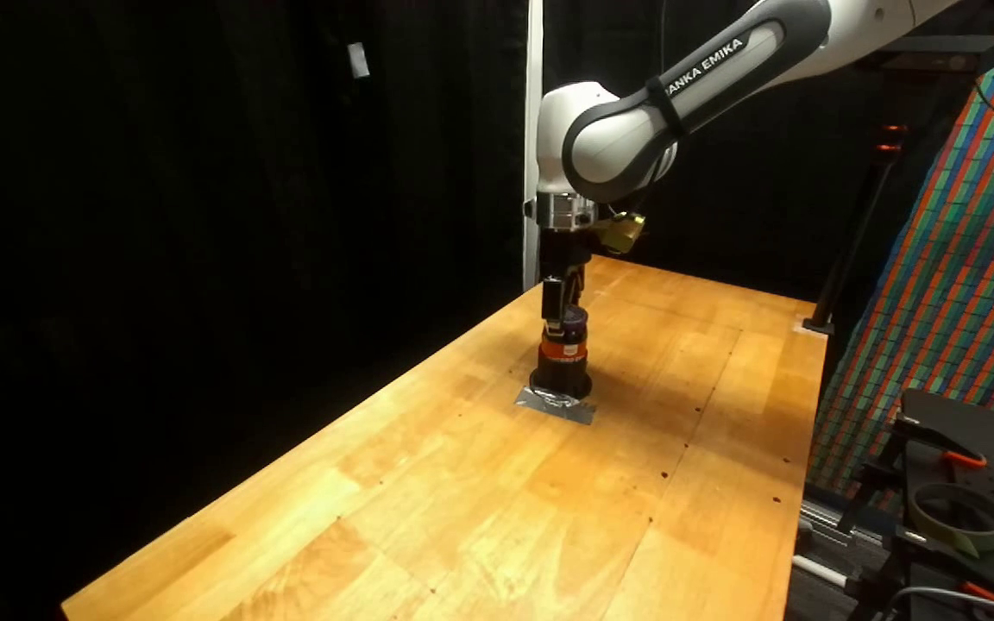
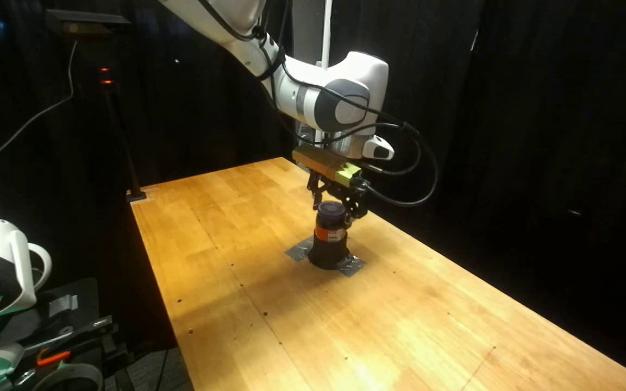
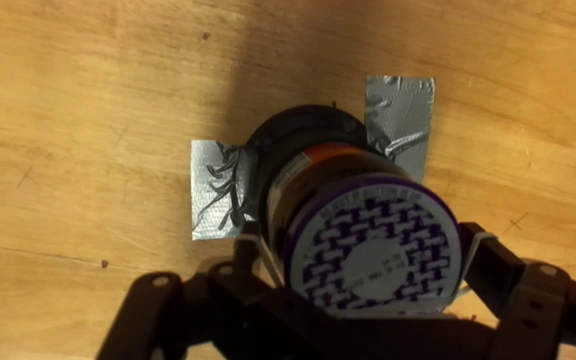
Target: Put the rubber band around the brown cup
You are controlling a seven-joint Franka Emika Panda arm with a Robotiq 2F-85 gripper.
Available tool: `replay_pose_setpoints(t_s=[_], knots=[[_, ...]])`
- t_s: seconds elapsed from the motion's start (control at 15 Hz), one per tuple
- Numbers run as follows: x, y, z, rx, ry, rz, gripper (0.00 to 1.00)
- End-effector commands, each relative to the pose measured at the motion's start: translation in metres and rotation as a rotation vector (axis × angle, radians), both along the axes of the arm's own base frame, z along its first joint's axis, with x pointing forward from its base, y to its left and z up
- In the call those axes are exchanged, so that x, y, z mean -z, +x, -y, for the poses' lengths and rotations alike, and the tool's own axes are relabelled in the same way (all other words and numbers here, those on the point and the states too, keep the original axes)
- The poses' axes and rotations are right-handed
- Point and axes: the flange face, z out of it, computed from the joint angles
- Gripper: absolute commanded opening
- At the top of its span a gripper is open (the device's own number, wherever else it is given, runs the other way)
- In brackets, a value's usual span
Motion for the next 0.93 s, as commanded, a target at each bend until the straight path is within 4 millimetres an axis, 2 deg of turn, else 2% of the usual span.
replay_pose_setpoints(t_s=[0.0, 0.2, 0.4, 0.87], knots=[[-0.014, -0.003, 0.006, -0.007, 0.011, -0.073, 1.00], [-0.031, -0.009, 0.015, 0.008, 0.001, -0.074, 1.00], [-0.037, -0.019, 0.022, 0.005, 0.019, -0.111, 1.00], [-0.006, -0.041, 0.025, -0.017, 0.071, -0.198, 1.00]])
